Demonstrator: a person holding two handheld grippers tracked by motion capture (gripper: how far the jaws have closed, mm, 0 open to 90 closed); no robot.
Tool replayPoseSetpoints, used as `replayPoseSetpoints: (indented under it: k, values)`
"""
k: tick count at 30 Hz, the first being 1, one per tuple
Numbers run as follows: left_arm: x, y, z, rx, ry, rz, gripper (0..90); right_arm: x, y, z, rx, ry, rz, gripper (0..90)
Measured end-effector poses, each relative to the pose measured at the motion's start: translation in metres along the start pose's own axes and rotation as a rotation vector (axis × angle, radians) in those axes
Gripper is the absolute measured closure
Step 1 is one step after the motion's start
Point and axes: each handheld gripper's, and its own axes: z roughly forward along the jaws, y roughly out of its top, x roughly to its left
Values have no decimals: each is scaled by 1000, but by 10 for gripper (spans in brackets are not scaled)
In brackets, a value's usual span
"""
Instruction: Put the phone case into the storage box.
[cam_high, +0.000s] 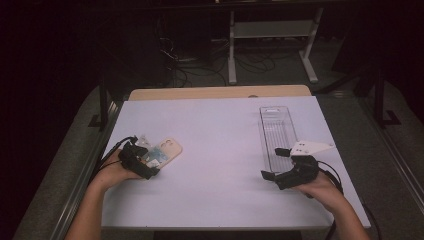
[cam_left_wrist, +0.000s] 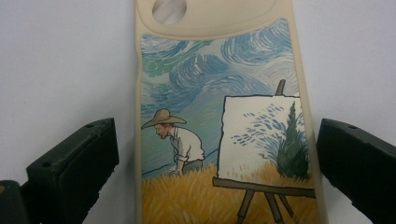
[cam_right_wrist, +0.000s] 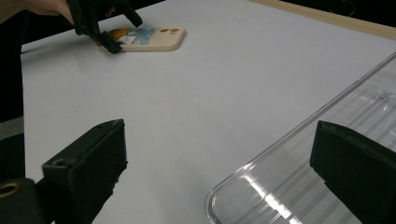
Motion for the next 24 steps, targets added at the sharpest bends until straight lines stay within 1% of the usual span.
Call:
replayPoseSetpoints:
  k: [3,5,6,7,8,10,13,14,17,22,24]
  values:
    - [1,0,0,11,-7,-10,0,0,0,0,2,-1,-4,32]
    - [2,0,0,18,-20,-24,3,0,0,0,-1,2,-3,32]
    - [2,-1,0,5,-29,-35,19,0,0,0,-1,1,-3,32]
    - [3,-1,-1,16,-36,-30,36,0,0,0,-1,1,-4,32]
    - [3,-2,-1,8,-39,-36,41,0,0,0,1,0,-3,32]
    - [5,-3,0,-7,-58,-50,57,0,0,0,1,0,-3,32]
    - [5,-4,0,-19,-61,-52,67,0,0,0,1,0,-4,34]
    - [5,-4,0,-14,-60,-47,69,0,0,0,-1,2,-3,33]
    - [5,-4,-1,-21,-62,-56,75,0,0,0,-1,3,-4,34]
    - [5,-4,-1,-16,-63,-55,77,0,0,0,1,1,-3,34]
    - [7,-4,-2,-13,-68,-52,96,0,0,0,2,1,-3,34]
